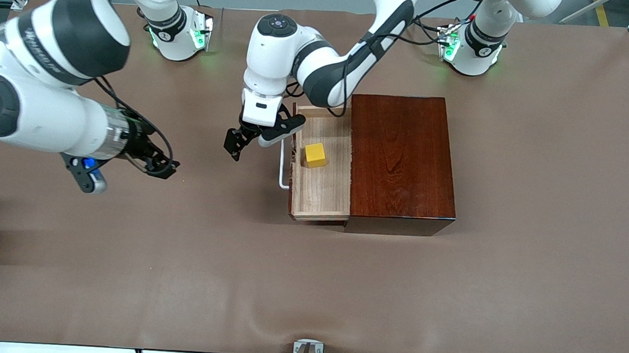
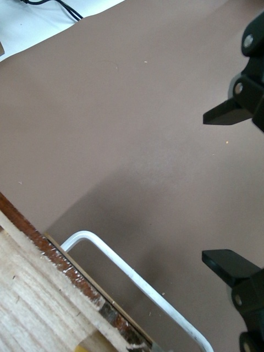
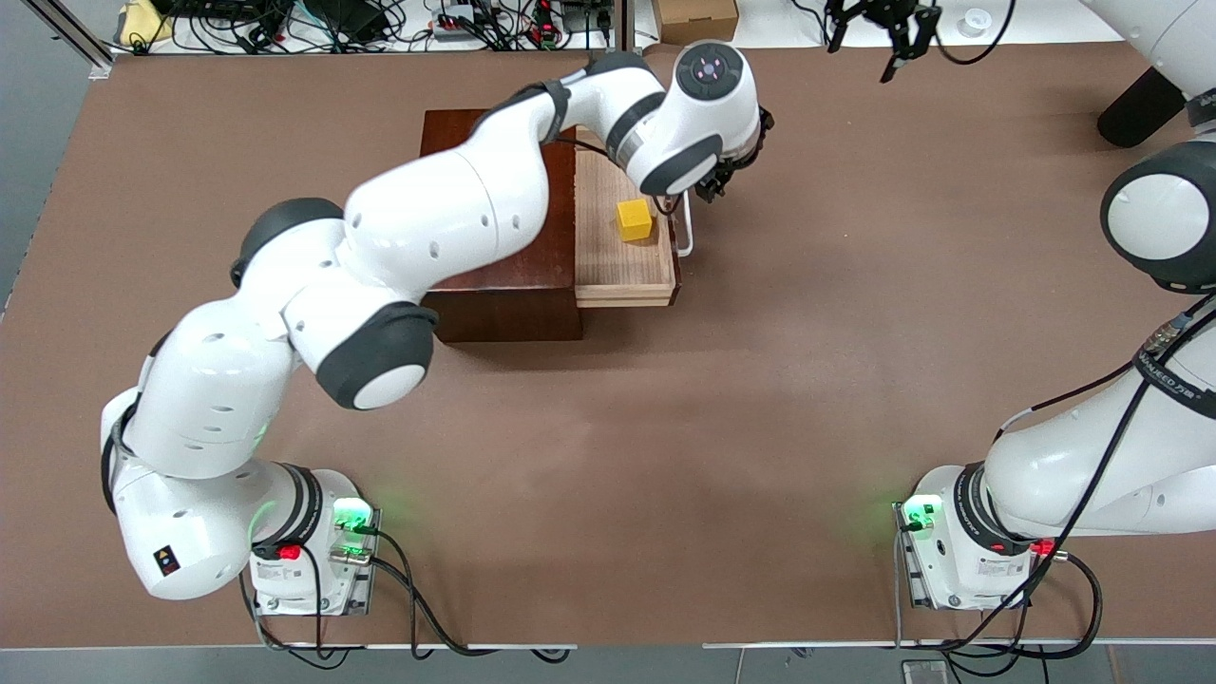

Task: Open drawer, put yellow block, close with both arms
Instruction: 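Withdraw the right gripper while the left gripper reaches the drawer handle, then push the drawer shut by its handle with the left gripper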

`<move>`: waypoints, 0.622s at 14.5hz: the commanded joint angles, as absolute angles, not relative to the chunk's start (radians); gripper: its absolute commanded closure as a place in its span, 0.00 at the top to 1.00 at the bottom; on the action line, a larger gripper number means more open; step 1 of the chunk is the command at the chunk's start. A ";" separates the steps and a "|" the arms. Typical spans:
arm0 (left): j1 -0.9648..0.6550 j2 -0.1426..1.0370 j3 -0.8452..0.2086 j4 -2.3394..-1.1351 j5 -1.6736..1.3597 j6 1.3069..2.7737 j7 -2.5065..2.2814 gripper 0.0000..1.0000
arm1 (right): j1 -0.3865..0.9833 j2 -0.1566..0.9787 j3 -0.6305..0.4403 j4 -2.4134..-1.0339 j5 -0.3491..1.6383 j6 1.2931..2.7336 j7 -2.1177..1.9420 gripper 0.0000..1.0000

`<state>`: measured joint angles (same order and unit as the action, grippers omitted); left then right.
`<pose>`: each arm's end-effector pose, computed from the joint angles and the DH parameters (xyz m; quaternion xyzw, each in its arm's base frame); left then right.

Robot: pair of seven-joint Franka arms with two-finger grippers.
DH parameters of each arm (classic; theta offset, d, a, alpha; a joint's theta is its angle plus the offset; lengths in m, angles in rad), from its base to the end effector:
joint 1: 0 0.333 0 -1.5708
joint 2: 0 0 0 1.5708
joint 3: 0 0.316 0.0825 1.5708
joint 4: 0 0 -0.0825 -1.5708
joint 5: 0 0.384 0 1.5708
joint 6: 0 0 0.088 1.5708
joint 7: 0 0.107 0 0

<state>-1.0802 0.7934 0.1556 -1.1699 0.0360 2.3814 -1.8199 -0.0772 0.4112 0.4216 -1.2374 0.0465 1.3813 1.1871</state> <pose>0.4451 -0.6565 0.3678 0.8975 0.3819 0.1045 0.1943 0.6189 0.1710 0.5349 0.8995 -0.4079 -0.1566 0.0029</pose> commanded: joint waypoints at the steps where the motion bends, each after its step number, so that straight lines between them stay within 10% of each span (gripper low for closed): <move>1: -1.103 0.828 0.202 -1.127 0.058 2.391 -1.798 1.00 | -0.133 0.373 0.436 -1.246 0.064 1.338 1.051 1.00; 9: -1.172 0.946 0.262 -1.085 0.057 2.407 -1.966 1.00 | -0.218 0.324 0.422 -1.246 0.061 1.263 0.746 1.00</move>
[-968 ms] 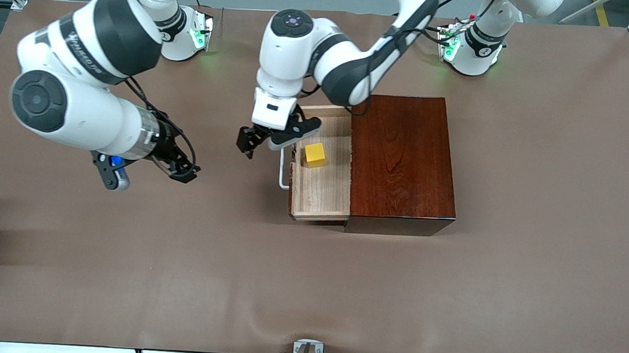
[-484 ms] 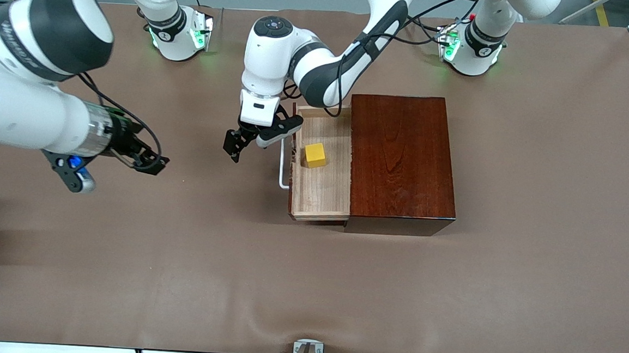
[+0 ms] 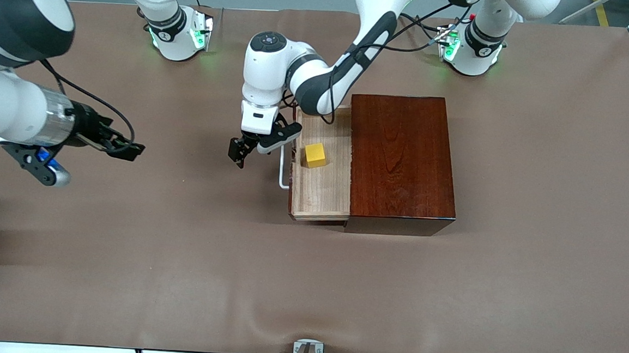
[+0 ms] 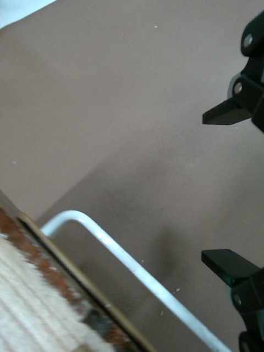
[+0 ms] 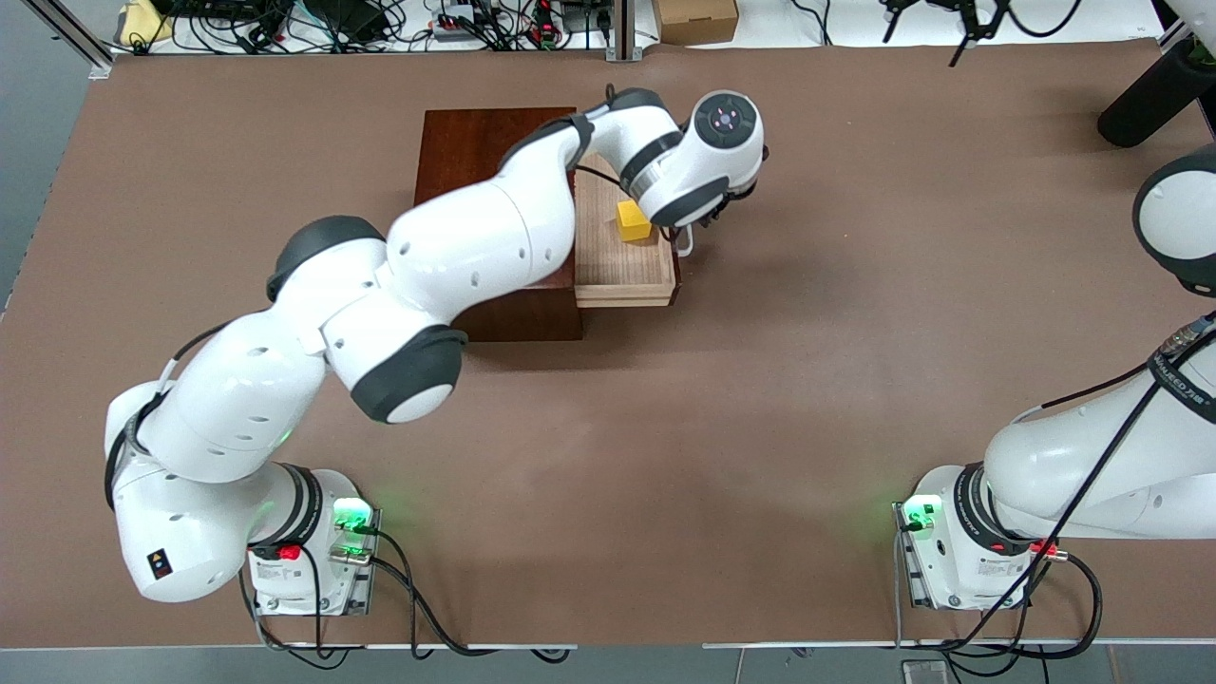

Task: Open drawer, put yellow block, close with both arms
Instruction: 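Push the drawer shut by its handle with the left gripper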

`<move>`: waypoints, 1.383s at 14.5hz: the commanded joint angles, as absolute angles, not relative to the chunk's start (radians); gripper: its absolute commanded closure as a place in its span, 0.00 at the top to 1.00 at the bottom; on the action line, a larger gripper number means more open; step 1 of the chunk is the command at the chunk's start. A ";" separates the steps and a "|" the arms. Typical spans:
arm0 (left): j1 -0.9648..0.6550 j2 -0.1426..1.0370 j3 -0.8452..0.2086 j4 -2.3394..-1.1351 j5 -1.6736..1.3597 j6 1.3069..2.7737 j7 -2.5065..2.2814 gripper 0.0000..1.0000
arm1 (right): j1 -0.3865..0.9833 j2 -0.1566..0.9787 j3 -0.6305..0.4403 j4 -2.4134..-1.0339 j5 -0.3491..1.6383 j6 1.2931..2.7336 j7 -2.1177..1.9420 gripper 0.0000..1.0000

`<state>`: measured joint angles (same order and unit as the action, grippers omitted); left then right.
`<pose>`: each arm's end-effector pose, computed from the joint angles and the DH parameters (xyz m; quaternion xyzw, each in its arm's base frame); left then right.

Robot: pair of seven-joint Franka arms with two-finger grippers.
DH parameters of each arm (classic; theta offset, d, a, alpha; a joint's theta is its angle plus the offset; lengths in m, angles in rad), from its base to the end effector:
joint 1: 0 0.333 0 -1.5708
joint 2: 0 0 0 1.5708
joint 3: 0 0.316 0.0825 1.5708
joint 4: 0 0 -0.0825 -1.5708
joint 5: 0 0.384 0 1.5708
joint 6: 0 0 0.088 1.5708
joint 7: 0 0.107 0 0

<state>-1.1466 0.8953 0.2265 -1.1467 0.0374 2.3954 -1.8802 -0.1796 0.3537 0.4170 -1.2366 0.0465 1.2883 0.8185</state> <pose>0.4330 -0.6701 0.3060 0.8971 0.3905 0.1237 0.1658 0.6098 0.1054 0.5637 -0.9455 0.2811 0.1639 0.0134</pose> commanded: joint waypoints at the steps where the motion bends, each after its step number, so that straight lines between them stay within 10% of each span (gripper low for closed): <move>1: -1.180 0.946 0.265 -1.086 0.058 2.401 -1.989 1.00 | -0.230 0.313 0.420 -1.246 0.060 1.259 0.715 1.00; 20: -1.123 0.867 0.285 -1.106 0.048 1.890 -2.022 1.00 | 0.041 0.071 -0.072 -1.370 0.054 1.219 -0.006 1.00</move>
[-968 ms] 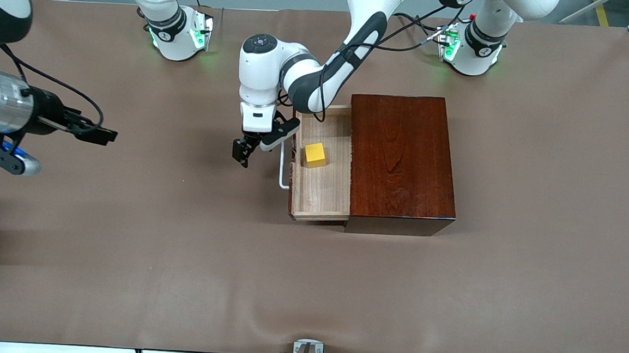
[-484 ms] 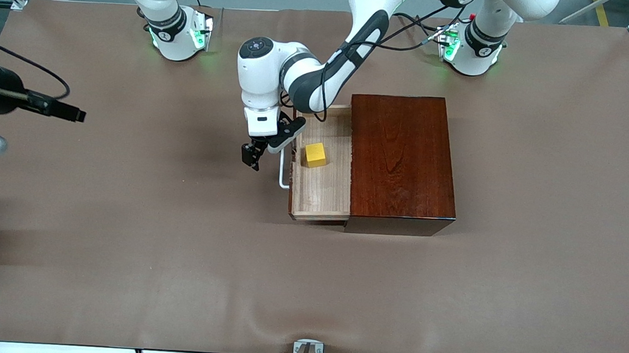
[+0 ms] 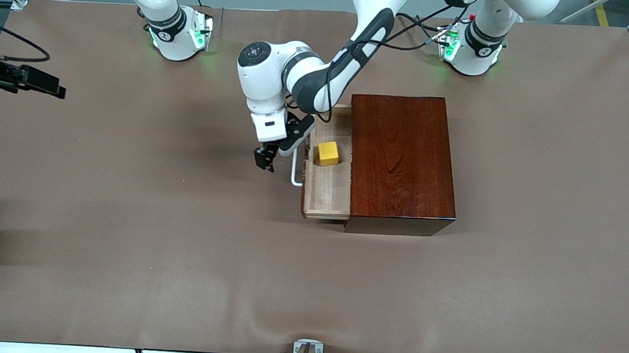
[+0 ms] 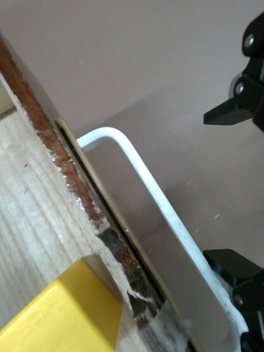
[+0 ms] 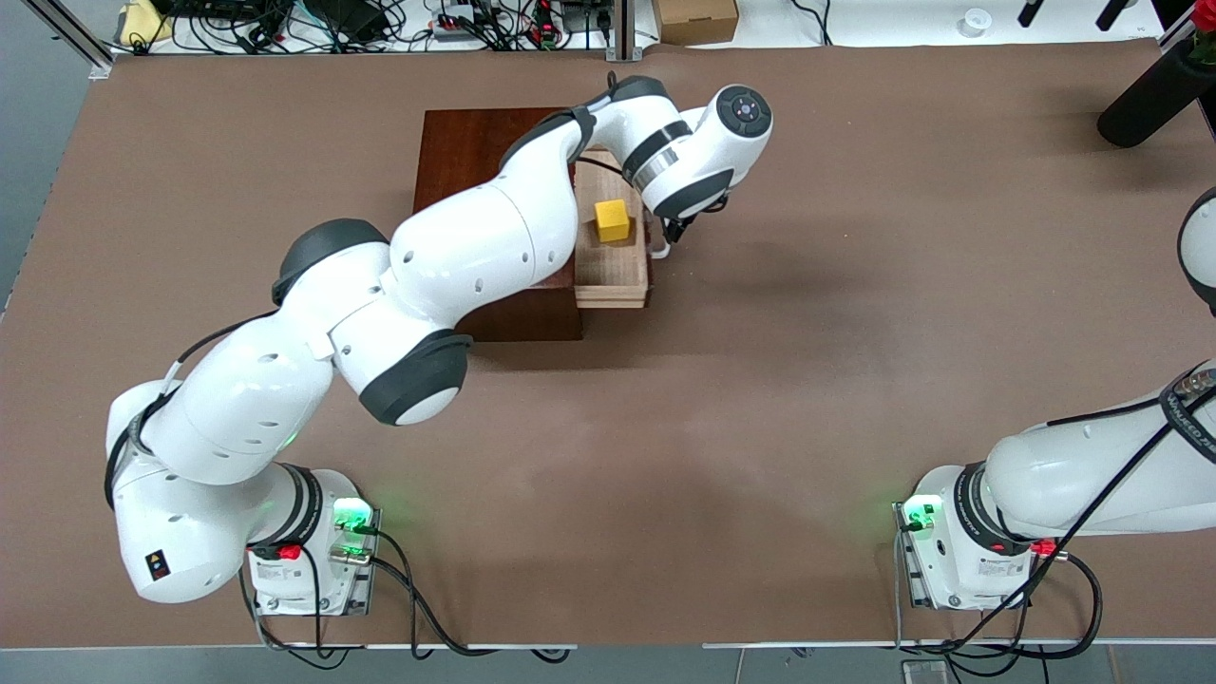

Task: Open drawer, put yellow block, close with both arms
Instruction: 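Push the drawer shut by its handle with the left gripper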

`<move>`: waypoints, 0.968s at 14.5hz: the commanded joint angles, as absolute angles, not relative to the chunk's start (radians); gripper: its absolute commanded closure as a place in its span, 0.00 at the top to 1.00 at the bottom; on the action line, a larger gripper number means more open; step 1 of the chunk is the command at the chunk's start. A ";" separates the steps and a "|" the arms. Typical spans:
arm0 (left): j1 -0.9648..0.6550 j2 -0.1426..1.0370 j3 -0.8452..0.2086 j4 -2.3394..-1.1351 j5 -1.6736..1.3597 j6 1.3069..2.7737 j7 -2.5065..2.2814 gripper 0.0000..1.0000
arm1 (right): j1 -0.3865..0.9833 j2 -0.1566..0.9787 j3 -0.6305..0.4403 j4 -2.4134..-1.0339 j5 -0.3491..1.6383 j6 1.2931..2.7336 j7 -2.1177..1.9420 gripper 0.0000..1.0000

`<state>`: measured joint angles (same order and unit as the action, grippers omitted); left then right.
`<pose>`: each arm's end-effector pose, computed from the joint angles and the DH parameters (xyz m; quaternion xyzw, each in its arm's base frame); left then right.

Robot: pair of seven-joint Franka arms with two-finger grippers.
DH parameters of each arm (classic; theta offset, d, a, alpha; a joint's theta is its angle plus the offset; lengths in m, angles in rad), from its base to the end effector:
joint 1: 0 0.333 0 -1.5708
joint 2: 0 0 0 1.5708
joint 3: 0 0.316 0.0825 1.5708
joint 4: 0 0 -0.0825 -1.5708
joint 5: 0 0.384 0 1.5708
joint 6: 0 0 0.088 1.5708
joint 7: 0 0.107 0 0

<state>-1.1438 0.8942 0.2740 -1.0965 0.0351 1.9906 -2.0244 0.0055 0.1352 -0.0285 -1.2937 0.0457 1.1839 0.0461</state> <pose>0.4450 -0.6300 0.2941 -0.8616 -0.4926 -0.1224 0.0006 0.5522 -0.0053 0.6460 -0.9919 0.0284 0.1224 0.0187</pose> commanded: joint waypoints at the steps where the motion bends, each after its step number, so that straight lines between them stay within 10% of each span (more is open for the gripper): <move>1: -1.114 0.867 0.284 -1.106 0.051 1.849 -2.022 1.00 | 0.038 0.042 -0.072 -1.405 0.054 1.254 -0.014 1.00; 14: -1.045 0.862 0.284 -1.106 0.052 1.635 -2.006 1.00 | 0.031 -0.046 -0.071 -1.473 -0.019 1.394 -0.129 1.00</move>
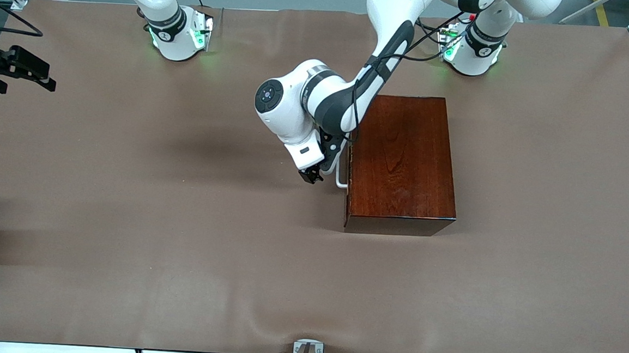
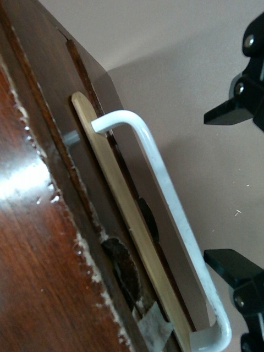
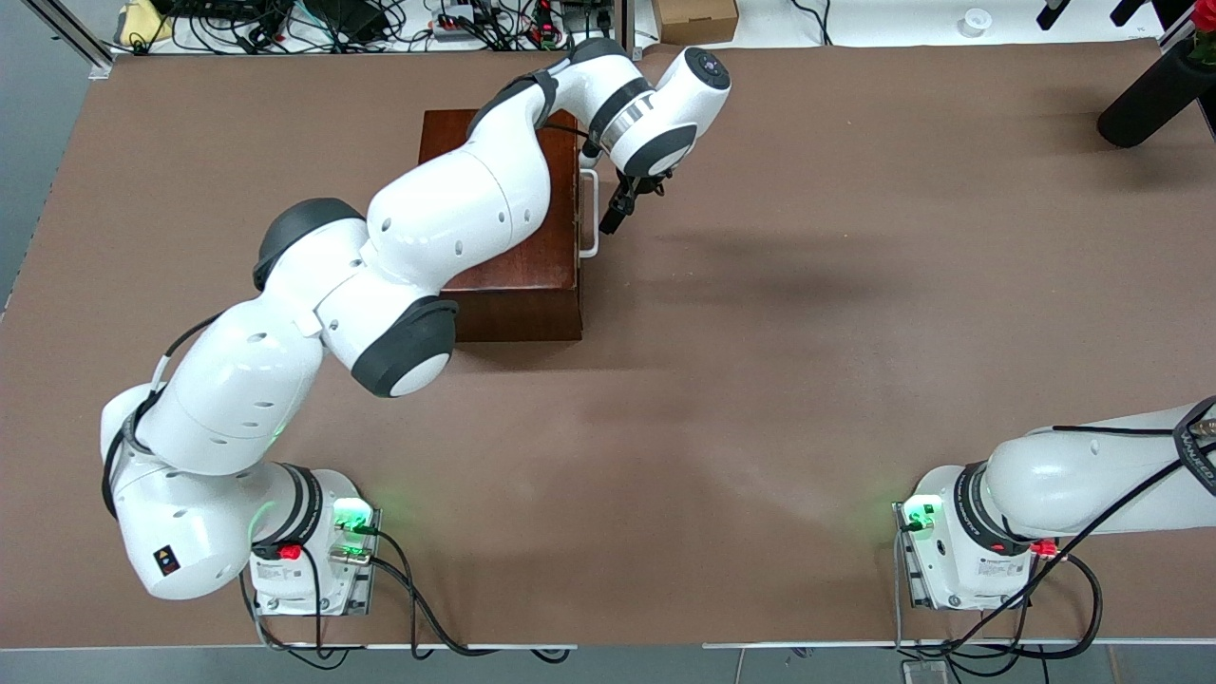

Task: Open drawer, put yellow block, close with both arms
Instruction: 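Push the drawer shut by its handle with the left gripper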

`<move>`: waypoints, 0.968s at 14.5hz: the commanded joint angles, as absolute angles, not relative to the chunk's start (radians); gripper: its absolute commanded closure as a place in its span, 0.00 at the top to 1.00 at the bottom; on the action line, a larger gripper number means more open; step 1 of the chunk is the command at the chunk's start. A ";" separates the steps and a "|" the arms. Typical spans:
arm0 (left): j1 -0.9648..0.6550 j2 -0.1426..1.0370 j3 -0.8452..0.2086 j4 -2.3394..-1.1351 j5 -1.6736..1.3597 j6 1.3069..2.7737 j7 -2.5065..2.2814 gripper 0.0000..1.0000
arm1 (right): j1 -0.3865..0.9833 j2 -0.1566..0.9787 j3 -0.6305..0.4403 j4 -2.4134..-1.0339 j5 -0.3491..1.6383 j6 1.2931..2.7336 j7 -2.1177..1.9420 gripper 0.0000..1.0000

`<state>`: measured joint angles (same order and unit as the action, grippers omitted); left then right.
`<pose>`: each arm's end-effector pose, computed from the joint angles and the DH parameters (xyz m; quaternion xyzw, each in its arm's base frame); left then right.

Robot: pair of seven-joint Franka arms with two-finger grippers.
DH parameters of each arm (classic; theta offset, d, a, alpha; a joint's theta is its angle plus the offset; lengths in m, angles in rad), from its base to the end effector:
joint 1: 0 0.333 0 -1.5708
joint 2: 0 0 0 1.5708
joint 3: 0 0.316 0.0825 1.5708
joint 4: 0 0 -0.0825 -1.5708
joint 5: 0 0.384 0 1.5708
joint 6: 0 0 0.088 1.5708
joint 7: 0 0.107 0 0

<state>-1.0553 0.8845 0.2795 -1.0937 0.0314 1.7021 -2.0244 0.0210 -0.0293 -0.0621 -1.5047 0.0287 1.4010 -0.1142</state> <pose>0.4841 -0.5581 0.2823 -0.8210 -0.5430 -0.1052 0.1414 0.5271 -0.0188 0.6568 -0.9985 -0.0385 0.0359 0.0180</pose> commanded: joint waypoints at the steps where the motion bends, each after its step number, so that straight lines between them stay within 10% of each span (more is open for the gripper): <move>1: -1.045 0.862 0.284 -1.104 0.052 1.635 -2.005 1.00 | 0.034 -0.043 -0.068 -1.465 -0.040 1.387 -0.129 1.00; 14: -0.843 0.428 0.281 -1.118 0.054 1.490 -1.171 1.00 | 0.043 -0.043 -0.066 -1.463 -0.021 1.330 -0.118 1.00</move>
